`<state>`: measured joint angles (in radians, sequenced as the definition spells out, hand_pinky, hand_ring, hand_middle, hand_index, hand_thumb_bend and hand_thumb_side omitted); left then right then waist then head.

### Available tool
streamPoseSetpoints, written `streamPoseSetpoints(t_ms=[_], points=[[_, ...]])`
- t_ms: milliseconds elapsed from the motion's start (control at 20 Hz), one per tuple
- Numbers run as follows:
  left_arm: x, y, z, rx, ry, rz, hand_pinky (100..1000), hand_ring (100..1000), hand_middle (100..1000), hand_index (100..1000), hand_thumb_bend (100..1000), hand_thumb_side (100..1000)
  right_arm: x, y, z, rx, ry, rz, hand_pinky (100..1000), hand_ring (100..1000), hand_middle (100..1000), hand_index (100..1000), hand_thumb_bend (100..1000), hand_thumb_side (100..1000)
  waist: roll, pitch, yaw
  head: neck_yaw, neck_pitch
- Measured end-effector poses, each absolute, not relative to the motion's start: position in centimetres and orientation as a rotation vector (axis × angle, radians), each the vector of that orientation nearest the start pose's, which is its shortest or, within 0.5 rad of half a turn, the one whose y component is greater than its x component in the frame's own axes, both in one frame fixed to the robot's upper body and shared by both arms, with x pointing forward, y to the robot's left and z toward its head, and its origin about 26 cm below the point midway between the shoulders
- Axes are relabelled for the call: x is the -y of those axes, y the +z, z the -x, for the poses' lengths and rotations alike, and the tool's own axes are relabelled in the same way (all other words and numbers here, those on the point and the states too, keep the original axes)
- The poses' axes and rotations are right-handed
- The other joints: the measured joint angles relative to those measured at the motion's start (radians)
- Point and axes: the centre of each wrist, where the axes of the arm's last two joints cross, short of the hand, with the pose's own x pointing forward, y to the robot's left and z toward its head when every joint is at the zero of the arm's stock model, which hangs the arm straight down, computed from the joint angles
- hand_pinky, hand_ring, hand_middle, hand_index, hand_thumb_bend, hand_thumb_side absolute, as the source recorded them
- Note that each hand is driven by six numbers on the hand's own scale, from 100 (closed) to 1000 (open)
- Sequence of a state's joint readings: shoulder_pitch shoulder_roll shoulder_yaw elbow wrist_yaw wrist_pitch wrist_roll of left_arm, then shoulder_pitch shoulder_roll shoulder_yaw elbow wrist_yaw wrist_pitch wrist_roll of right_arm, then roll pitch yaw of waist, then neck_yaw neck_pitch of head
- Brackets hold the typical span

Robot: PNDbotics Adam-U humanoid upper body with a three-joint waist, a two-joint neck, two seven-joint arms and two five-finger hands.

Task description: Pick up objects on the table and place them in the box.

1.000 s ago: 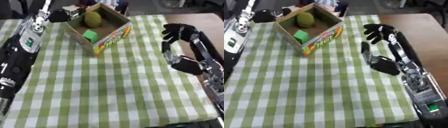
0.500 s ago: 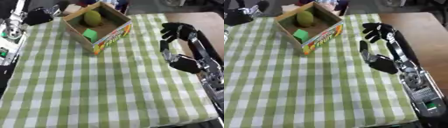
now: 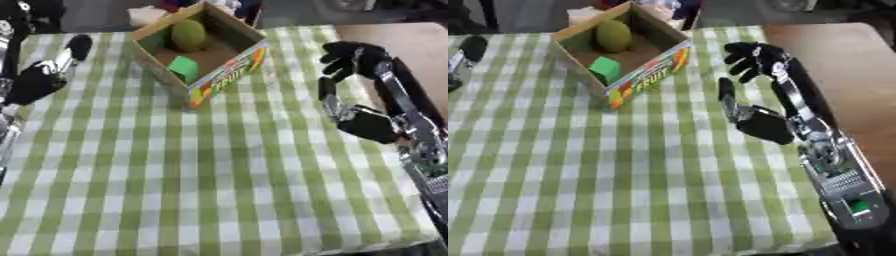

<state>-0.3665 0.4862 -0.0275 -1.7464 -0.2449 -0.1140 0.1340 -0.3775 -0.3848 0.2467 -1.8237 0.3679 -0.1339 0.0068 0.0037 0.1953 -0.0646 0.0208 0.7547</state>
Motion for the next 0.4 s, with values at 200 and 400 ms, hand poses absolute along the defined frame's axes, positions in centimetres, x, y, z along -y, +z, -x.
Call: streamPoseSetpoints(t_ms=[200,400], points=[[-29.6,16.5,-33.5,2.177,-0.498,-0.589,682,743,640,780,526,651,21.5,16.4,-32.6,2.231,0.903,0.373,582,654,673,854,100,390,-0.001,0.000,0.004,0.000,0.001],[-29.7,16.0,-33.3,2.170,-0.470,-0.584,680,741,636,777,519,654,21.6,16.2,-32.6,2.227,0.901,0.374,581,654,673,854,100,390,-0.002,0.000,0.005,0.000,0.001]])
